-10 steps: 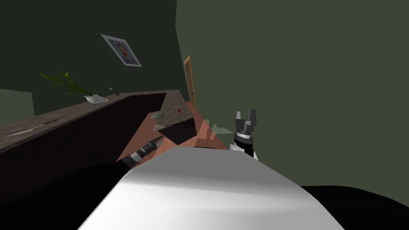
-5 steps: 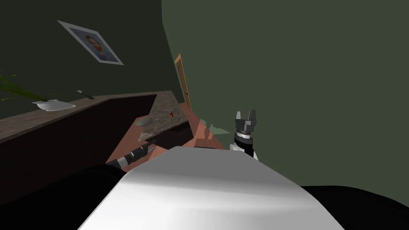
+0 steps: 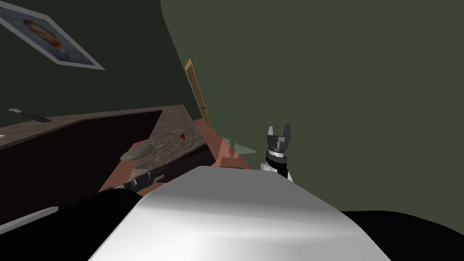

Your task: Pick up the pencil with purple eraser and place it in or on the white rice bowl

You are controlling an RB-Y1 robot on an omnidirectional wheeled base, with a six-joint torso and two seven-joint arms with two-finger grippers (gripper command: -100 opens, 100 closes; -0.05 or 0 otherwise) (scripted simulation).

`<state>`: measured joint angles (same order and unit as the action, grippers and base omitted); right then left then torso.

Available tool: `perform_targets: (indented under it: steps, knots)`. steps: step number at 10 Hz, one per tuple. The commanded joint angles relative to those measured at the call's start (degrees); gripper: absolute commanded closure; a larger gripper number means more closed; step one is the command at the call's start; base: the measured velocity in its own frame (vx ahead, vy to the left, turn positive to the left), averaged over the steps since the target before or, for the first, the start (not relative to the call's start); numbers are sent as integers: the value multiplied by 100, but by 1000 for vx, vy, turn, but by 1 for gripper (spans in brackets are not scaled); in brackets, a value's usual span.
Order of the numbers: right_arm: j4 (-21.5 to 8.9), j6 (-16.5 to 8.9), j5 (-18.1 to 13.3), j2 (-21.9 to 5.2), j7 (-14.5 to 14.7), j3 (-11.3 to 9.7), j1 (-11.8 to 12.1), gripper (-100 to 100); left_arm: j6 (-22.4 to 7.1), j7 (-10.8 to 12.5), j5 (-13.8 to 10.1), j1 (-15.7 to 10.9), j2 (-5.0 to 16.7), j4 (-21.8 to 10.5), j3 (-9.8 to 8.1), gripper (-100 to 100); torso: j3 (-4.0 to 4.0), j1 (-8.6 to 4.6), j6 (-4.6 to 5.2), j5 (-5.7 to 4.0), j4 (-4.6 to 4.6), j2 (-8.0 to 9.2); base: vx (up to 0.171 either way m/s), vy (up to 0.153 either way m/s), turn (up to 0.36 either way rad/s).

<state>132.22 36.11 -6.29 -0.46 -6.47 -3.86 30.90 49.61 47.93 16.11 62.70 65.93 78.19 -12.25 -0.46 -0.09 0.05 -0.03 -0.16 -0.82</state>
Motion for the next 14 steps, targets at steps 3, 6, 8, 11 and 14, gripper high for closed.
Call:
perform_targets:
  steps: [3,6,8,11,14]
  knots:
    - [1,0,0,0,0,1,1,0,-10,387,143,370,541,-355,72,-100,-6,4,-5,1,-3,-8,230,37,-246]
    - [0,0,0,-1,0,1,0,0,-6,610,245,628,847,-645,176,-100,8,26,-3,7,3,15,181,96,-253]
    - [0,0,0,-1,0,1,1,0,-14,702,294,748,970,-775,241,-100,-16,38,-3,10,-6,-26,252,144,-196]
    - [0,0,0,-2,0,2,1,0,-66,899,431,1056,1240,-1097,481,-100,-15,47,-2,12,-6,-24,246,183,-258]
    - [0,0,0,-2,0,2,2,0,-128,997,533,1269,1398,-1295,702,-100,-12,49,-7,13,-5,-18,198,199,-155]
